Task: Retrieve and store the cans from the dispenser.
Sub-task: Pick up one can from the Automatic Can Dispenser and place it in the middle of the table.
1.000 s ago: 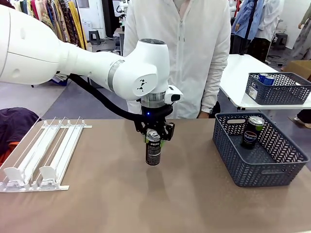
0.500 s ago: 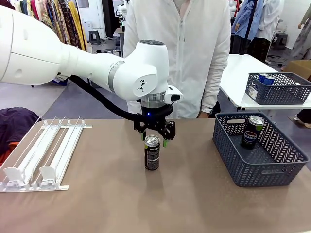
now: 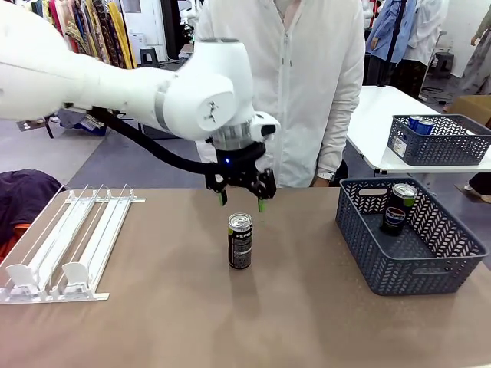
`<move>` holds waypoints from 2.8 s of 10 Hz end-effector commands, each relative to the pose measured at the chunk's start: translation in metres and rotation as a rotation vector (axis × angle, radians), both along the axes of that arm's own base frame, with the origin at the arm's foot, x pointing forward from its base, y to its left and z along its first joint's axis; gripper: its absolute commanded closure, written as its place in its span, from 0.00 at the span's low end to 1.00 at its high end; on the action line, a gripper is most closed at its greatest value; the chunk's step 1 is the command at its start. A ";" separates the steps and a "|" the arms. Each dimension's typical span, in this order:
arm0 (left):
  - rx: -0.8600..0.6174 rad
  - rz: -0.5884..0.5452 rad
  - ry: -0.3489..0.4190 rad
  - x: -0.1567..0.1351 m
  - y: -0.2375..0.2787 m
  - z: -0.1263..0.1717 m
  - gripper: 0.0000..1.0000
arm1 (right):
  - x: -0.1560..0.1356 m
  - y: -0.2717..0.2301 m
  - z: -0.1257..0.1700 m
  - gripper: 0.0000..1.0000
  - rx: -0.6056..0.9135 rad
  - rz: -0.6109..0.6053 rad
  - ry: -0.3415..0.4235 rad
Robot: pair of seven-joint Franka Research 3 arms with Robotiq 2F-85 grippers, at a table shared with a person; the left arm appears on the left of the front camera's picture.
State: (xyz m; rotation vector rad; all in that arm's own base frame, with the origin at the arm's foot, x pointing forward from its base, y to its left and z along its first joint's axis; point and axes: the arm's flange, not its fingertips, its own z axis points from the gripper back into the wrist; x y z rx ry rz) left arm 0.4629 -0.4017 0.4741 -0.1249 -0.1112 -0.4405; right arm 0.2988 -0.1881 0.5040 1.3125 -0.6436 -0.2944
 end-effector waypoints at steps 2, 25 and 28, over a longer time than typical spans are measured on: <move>-0.164 0.053 -0.001 -0.014 0.094 0.053 0.00 | 0.003 0.000 0.003 0.00 0.013 -0.003 -0.030; -1.045 0.474 0.069 -0.077 0.482 0.029 0.00 | 0.003 0.000 0.003 0.00 0.013 -0.003 -0.030; -1.045 0.474 0.069 -0.077 0.482 0.029 0.00 | 0.003 0.000 0.003 0.00 0.013 -0.003 -0.030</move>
